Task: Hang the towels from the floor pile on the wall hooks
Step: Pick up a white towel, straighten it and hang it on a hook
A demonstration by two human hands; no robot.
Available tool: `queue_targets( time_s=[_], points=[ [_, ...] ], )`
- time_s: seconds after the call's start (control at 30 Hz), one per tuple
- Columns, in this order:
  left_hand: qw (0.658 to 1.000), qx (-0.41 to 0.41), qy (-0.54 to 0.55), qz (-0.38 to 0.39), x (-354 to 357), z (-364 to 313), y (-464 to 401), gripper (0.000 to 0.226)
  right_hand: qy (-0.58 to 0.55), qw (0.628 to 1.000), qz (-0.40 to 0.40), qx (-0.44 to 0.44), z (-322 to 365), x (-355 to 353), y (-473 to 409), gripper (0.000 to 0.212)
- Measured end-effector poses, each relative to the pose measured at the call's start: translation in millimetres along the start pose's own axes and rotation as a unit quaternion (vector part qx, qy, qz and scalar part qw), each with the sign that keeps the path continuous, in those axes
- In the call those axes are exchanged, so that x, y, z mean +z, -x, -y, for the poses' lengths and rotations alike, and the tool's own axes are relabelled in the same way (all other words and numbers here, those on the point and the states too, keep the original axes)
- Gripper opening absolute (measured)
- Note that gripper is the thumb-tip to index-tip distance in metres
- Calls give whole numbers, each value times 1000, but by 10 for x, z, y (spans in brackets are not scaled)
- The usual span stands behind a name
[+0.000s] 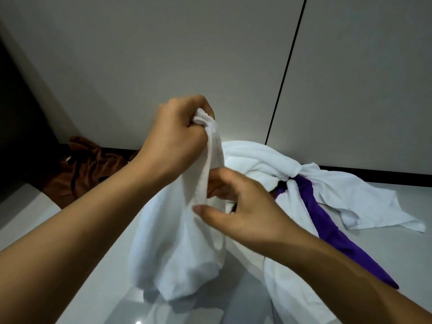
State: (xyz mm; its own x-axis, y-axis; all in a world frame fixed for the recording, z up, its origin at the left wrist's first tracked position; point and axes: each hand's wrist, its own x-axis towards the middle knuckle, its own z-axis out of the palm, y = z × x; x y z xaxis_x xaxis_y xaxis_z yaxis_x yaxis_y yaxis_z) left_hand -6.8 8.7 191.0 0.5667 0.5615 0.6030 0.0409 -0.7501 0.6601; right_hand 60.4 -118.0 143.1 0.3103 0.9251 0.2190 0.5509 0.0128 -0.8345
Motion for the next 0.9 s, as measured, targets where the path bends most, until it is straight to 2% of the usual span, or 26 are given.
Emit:
queue_targets(
  time_s=[0.17,0.27,0.37,0.57,0.7,0.77,0.9],
  points=[
    [997,61,32,-32,21,-145,-14,25,-13,999,32,28,-188,293,30,38],
    [994,65,66,-60,5,-191,-43,32,72,994,75,30,-326,432,45,45],
    [988,33,112,-98,-47,-204,-91,32,182,977,107,24,-472,487,71,48],
    [978,4,130,-163,-231,-122,-197,27,232,961,151,-3,-808,493,272,35],
    [951,-72,196,-228,-426,202,-367,32,291,943,157,-44,-969,354,394,31],
    [950,-107,154,-248,-442,309,-310,31,330,931,148,-51,-1056,260,389,39],
    [957,-148,54,-243,-369,483,-42,30,382,918,104,10,-1249,-104,361,38]
  ],
)
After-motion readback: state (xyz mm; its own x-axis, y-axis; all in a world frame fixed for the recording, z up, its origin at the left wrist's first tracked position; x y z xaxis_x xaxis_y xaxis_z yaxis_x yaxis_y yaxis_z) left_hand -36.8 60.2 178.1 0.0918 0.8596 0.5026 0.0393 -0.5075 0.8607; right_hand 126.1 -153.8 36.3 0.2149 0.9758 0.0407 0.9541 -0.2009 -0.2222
